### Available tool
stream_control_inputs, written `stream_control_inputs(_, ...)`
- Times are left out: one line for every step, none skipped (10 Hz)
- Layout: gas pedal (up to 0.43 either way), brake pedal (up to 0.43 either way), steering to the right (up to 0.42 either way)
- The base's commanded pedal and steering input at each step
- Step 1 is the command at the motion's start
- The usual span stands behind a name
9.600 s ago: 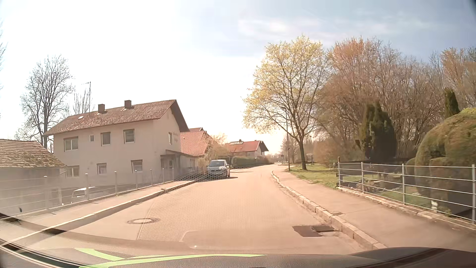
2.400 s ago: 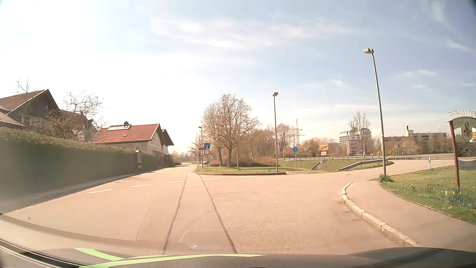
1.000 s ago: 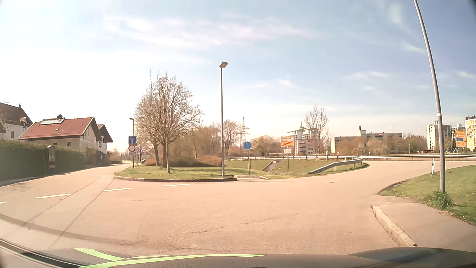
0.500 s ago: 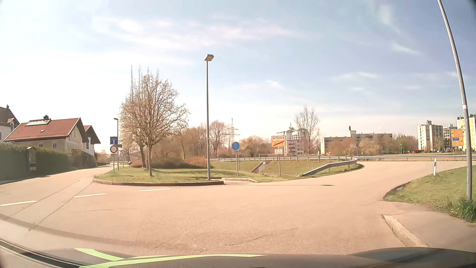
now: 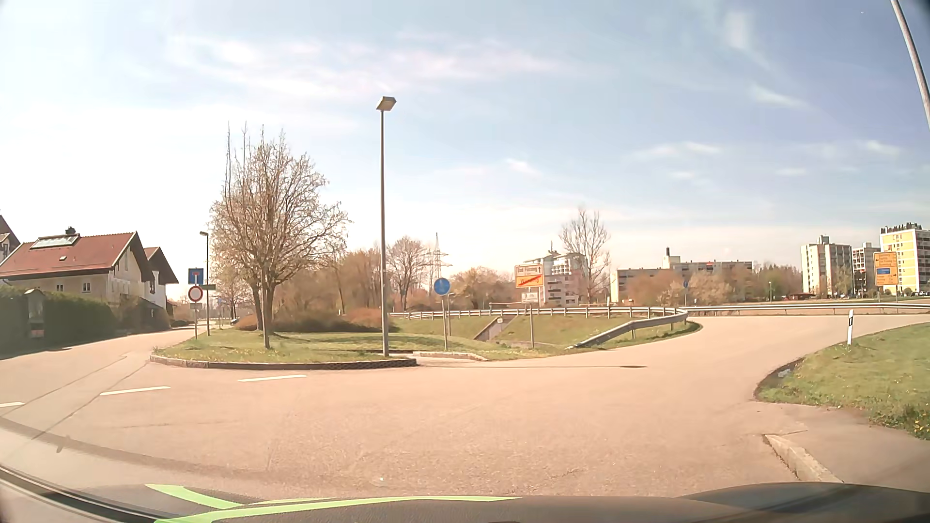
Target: Follow the waypoints while adhering to traffic rules and regulations
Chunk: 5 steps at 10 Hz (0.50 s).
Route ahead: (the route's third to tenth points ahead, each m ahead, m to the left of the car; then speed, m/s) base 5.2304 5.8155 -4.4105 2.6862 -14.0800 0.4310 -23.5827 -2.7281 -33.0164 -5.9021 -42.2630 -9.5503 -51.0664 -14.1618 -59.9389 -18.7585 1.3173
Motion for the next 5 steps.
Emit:
stream_control_inputs(0.0,0.213,0.141)
stream_control_inputs(0.0,0.201,0.145)
stream_control_inputs(0.0,0.201,0.146)
stream_control_inputs(0.0,0.195,0.146)
stream_control_inputs(0.0,0.183,0.146)
